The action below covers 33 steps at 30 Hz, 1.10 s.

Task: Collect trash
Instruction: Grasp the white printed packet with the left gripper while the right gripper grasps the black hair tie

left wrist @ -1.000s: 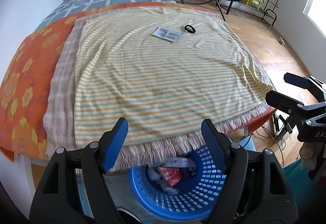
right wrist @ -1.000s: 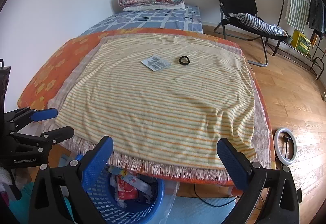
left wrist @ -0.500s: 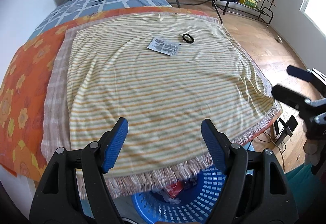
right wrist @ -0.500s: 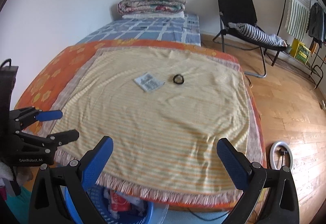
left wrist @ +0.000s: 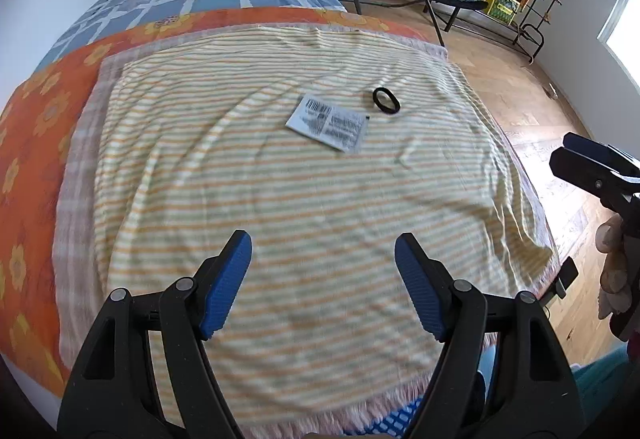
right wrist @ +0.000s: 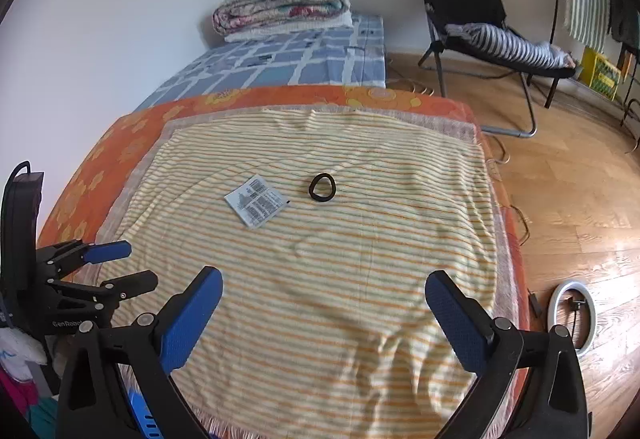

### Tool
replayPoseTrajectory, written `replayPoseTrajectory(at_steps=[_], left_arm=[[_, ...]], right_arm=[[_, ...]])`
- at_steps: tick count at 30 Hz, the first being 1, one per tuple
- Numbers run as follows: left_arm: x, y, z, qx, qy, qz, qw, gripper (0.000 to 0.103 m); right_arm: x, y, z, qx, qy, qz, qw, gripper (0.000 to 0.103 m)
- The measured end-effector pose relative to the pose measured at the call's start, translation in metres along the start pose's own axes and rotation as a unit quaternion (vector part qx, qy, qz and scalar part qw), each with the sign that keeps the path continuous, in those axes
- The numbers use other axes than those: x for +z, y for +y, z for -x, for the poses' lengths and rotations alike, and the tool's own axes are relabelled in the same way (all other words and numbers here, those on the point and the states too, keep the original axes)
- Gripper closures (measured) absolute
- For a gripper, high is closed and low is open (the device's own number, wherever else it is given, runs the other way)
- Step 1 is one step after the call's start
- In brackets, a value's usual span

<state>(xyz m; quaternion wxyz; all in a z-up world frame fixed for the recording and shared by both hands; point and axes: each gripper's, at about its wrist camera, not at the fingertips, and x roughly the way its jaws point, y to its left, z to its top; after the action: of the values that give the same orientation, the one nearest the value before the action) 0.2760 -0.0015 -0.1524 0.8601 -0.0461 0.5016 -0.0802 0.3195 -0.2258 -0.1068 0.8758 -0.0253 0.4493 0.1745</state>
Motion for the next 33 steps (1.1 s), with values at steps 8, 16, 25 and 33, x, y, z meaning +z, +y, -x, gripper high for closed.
replayPoseTrajectory(at_steps=[8,16,25,33], left_arm=[[0.033,0.003,-0.048,-0.018,0.033,0.051,0.998,0.026],[0.057,0.017,-0.095,-0.052,0.061,0.124,0.989,0.026],[0.079,0.012,-0.123,-0.041,0.056,0.11,0.9915,0.026],[0.1,0.01,-0.133,-0.036,0.05,0.095,0.9936,0.026]], right_arm=[[0.033,-0.027,-0.054,0.041,0.037,-0.061,0.997,0.007],[0.051,-0.05,-0.116,0.092,0.077,-0.128,0.984,0.029],[0.069,-0.062,-0.181,0.111,0.101,-0.158,0.976,0.059],[0.082,-0.049,-0.206,0.069,0.103,-0.099,0.987,0.09]])
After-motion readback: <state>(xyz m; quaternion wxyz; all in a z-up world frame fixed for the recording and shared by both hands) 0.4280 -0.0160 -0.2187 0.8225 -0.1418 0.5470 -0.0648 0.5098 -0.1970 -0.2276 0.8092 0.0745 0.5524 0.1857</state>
